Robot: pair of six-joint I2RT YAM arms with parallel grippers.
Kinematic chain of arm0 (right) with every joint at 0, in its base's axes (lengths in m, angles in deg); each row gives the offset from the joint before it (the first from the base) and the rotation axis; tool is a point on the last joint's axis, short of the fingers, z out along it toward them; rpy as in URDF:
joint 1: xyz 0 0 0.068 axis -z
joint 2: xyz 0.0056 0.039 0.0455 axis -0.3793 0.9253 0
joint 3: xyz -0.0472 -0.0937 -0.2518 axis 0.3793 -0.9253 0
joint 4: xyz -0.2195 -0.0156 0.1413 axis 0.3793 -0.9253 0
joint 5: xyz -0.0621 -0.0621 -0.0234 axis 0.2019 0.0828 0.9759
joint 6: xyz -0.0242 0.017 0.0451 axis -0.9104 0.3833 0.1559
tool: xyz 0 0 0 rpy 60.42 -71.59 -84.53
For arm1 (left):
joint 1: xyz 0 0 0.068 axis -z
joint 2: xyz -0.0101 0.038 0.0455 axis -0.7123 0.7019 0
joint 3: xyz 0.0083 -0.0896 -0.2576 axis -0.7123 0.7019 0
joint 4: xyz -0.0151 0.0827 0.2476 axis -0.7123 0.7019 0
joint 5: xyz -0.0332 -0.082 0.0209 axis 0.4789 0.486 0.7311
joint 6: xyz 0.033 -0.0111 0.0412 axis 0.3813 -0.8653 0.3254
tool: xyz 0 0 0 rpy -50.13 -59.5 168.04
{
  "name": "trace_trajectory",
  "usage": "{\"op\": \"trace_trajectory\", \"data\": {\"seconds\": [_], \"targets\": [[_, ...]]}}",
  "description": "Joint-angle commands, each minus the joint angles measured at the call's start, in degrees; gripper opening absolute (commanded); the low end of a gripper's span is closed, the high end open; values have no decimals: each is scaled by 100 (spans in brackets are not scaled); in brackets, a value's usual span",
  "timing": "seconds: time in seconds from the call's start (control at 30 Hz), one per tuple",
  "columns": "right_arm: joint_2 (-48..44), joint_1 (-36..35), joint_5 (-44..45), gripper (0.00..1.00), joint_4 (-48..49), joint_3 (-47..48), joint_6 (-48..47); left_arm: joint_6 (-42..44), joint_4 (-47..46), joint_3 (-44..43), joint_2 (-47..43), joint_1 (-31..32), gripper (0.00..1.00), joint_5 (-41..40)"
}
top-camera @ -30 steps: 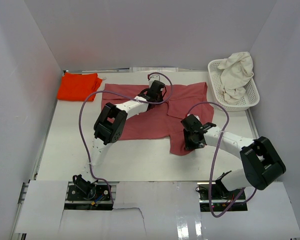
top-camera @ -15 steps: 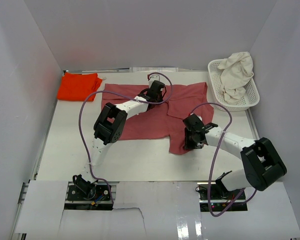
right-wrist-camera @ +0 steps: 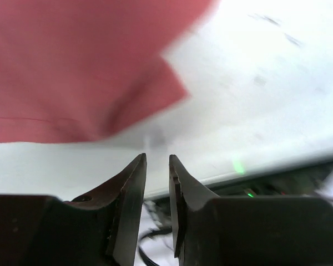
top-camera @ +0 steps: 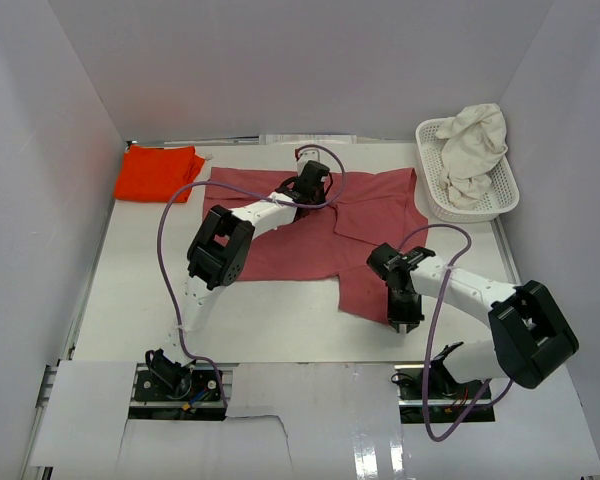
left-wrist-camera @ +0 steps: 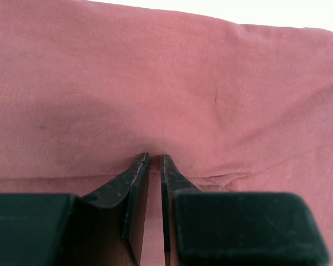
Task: Fold and stack the t-shirts
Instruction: Fold the flattened tshirt in 1/3 of the way
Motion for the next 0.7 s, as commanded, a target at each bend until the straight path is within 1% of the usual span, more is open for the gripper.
{"op": "trace_trajectory", "data": {"seconds": [0.0, 0.07, 0.1, 0.13, 0.23, 0.37, 0.43, 0.47, 0.5, 0.53, 0.57, 0.67], "targets": [[360, -80, 903, 29, -1924, 546, 124, -9, 41, 3, -663, -15, 26, -68], [485, -115, 907, 28, -2139, 591, 107, -26, 50, 3, -663, -15, 26, -50], [581, -228, 845, 24, -2156, 609, 63, -26, 50, 3, -672, -15, 26, -59], [617, -255, 949, 24, -2313, 687, 132, -35, 59, 3, -672, -15, 26, -50], [617, -264, 1082, 24, -2385, 889, 212, -9, 59, -15, -672, -15, 26, -50], [372, -264, 1029, 27, -2035, 1135, 107, 18, 67, -32, -681, -15, 26, -85], [187, -264, 1125, 42, -1824, 1145, 80, 18, 85, -32, -689, -15, 26, -94], [108, -264, 1126, 55, -1492, 1041, 54, 18, 102, -41, -698, -15, 26, -103], [-119, -264, 1030, 59, -1245, 944, -24, 18, 155, -41, -724, -23, 26, -94], [-226, -238, 942, 61, -1008, 821, -112, 0, 190, -50, -759, -24, 26, -86], [-392, -186, 724, 62, -579, 585, -165, 0, 243, -41, -838, -24, 26, -85], [-499, -63, 677, 62, -180, 206, -201, -26, 313, 55, -1058, -24, 26, -77]]}}
